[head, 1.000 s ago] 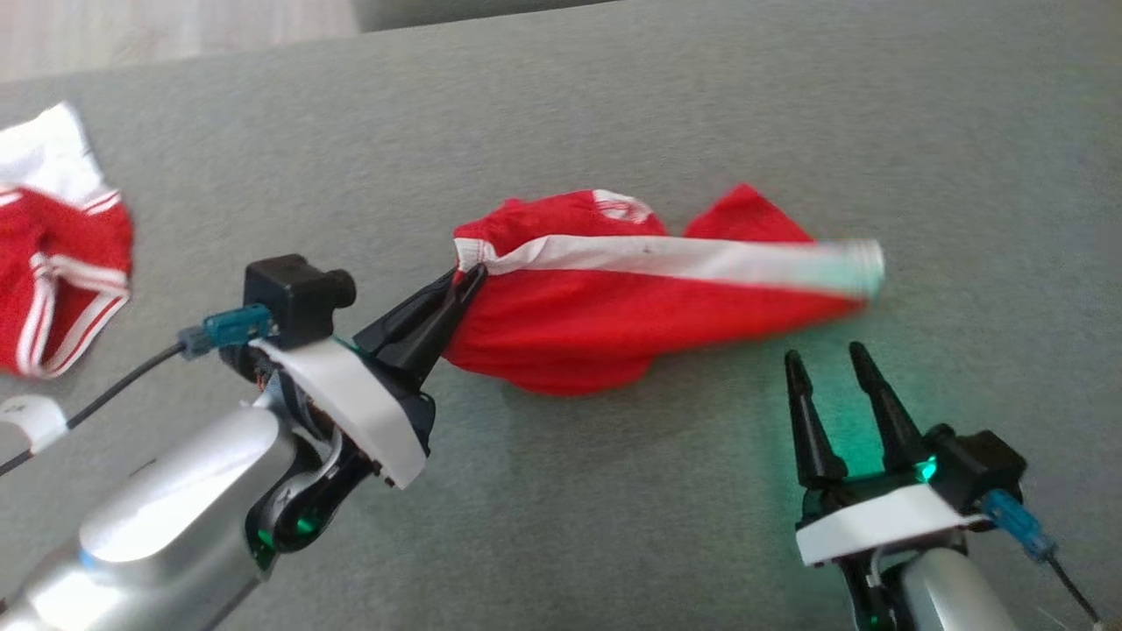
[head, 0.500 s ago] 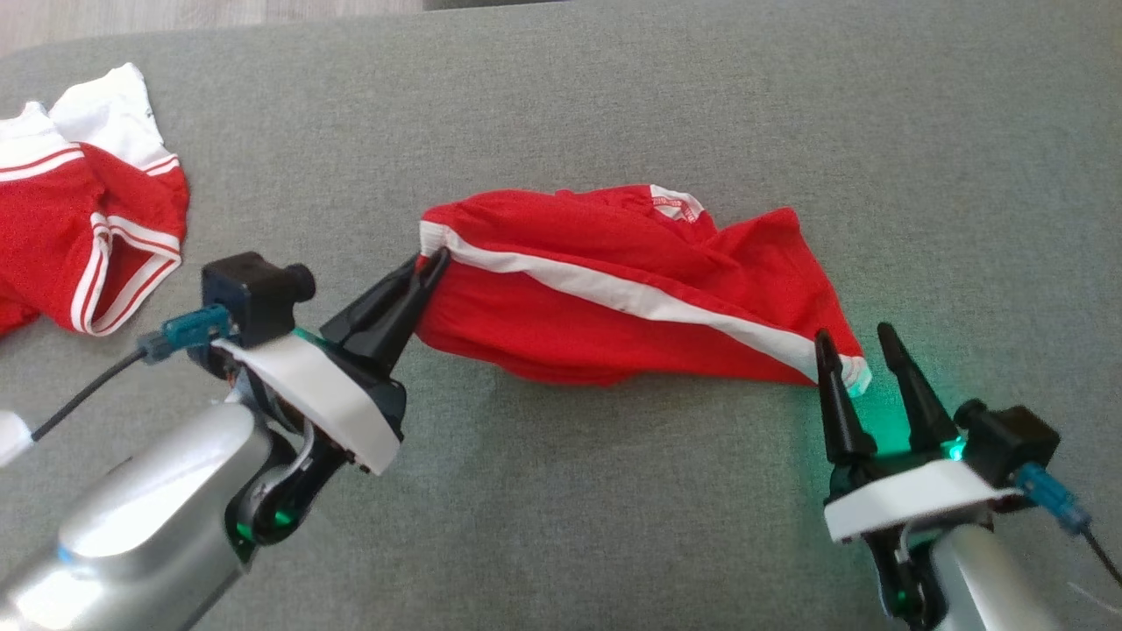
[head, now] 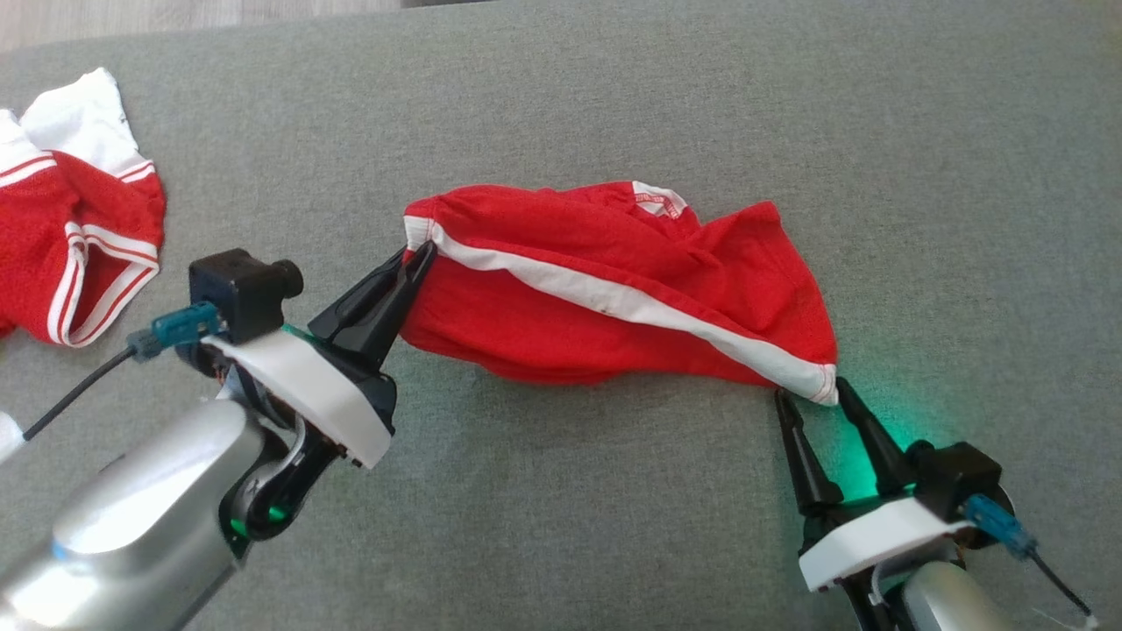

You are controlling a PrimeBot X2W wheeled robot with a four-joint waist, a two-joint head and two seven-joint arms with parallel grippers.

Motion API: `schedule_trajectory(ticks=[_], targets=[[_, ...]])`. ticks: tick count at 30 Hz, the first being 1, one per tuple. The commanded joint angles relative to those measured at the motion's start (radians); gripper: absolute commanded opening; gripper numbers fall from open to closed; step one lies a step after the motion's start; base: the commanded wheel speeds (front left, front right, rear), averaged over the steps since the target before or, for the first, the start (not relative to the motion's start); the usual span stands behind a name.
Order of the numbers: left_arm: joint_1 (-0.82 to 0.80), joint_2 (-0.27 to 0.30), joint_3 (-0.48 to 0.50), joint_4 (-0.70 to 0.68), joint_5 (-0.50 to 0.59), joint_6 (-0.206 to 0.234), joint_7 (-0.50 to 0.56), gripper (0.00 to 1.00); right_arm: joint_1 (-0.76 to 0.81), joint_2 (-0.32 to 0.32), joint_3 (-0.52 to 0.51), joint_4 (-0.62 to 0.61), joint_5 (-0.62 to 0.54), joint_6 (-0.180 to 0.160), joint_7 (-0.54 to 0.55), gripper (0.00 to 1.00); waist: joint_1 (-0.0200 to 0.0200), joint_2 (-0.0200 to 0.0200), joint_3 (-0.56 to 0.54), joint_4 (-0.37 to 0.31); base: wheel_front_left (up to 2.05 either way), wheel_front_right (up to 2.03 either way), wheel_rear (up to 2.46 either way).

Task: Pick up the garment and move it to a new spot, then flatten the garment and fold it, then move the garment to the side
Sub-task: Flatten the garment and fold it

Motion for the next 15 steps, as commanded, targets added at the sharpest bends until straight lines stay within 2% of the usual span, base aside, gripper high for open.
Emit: schedule_trajectory(ticks=[1,2,3,9,15], targets=[[-0.043,0.04,0.05,-0.018,0.005,0.002,-0.001,0.0,-0.027,-0.001,0.027,-0.013,-0.002,0.008,-0.006,0.45,0.0,0.0,-0.002,-0.001,0.0,0.0,0.0],[-0.043,0.04,0.049,-0.018,0.005,0.001,-0.001,0.0,-0.029,-0.001,0.03,-0.008,0.0,0.008,-0.006,0.11,0.0,0.0,-0.003,-0.001,0.0,0.0,0.0],[-0.043,0.04,0.049,-0.018,0.005,0.001,-0.001,0.0,-0.03,-0.001,0.034,-0.003,0.004,0.008,-0.006,0.0,0.0,0.0,-0.004,-0.001,0.0,0.0,0.0],[-0.04,0.043,0.049,-0.013,0.007,0.005,-0.007,0.0,-0.035,-0.012,0.038,-0.006,0.016,0.008,-0.006,0.0,0.0,0.0,-0.018,-0.008,0.0,0.0,0.0],[-0.051,0.045,0.052,-0.014,0.024,0.016,-0.016,0.0,-0.039,-0.01,-0.005,-0.088,-0.008,0.008,-0.006,0.0,0.0,0.0,-0.035,-0.018,0.0,0.0,0.0]])
